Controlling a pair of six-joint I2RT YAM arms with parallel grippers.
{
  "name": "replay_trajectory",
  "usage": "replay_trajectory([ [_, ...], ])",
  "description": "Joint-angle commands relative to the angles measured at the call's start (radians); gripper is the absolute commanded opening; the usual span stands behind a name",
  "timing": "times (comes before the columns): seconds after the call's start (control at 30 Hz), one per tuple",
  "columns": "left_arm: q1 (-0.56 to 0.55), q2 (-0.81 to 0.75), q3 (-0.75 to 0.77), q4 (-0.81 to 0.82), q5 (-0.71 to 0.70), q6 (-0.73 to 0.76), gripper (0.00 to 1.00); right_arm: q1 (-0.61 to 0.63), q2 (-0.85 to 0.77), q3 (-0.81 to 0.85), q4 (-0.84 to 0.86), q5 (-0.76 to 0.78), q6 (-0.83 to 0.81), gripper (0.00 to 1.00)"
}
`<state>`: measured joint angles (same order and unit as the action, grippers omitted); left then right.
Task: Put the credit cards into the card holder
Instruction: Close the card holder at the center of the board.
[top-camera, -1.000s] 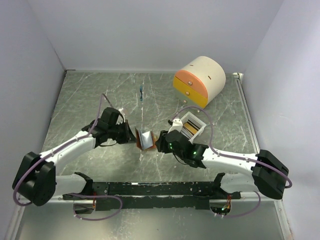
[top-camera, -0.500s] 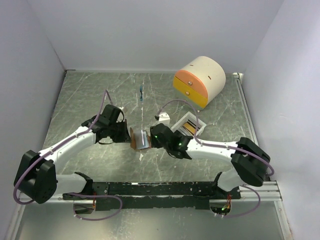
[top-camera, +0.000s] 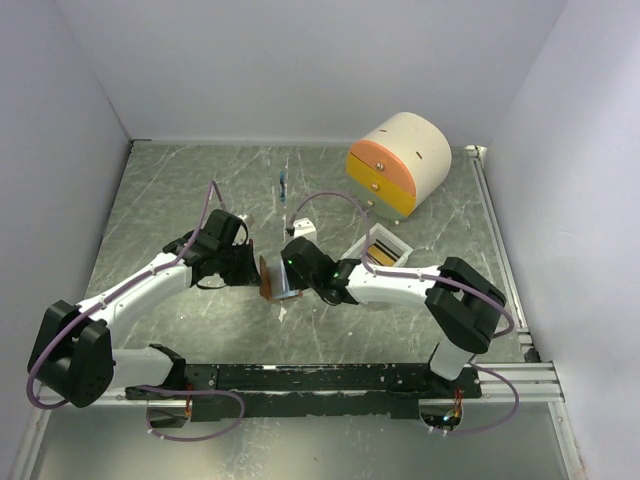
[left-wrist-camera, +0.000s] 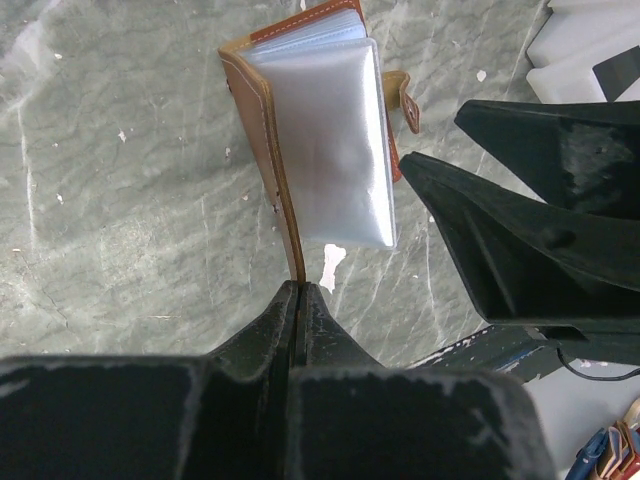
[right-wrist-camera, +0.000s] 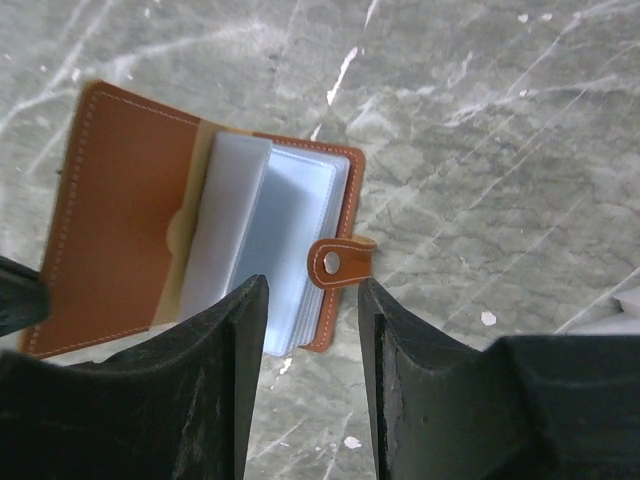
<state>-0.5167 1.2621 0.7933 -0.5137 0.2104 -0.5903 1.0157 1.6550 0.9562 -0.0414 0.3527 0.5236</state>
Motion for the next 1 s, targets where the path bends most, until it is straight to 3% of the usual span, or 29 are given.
replay_trajectory([
  [0.0, 0.003, -0.006, 0.01, -0.018, -0.004, 0.017, 0.07, -0.004, 0.035, 0.038, -0.034, 0.007, -0.033, 0.42],
  [0.37, 0.003, -0.027, 0.017, -0.034, -0.005, 0.02, 0.07, -0.04, 0.097, 0.081, -0.044, -0.01, -0.023, 0.31],
  [0.63, 0.003, -0.032, 0.017, -0.032, -0.002, 0.021, 0.07, -0.048, 0.107, 0.071, -0.048, -0.025, -0.013, 0.31],
  [0.7, 0.003, -0.032, 0.021, -0.032, 0.001, 0.021, 0.07, -0.049, 0.104, 0.063, -0.041, -0.024, -0.01, 0.25],
  [0.8, 0.003, -0.034, 0.024, -0.027, 0.013, 0.02, 0.08, -0.053, 0.086, 0.051, -0.027, -0.025, -0.003, 0.09],
  [0.87, 0.003, -0.038, 0.019, 0.011, 0.059, 0.017, 0.15, -0.059, 0.07, 0.007, -0.007, -0.034, 0.006, 0.0],
  [0.97, 0.001, -0.038, -0.009, 0.131, 0.19, 0.003, 0.25, -0.072, 0.053, -0.032, 0.039, -0.057, 0.03, 0.0],
])
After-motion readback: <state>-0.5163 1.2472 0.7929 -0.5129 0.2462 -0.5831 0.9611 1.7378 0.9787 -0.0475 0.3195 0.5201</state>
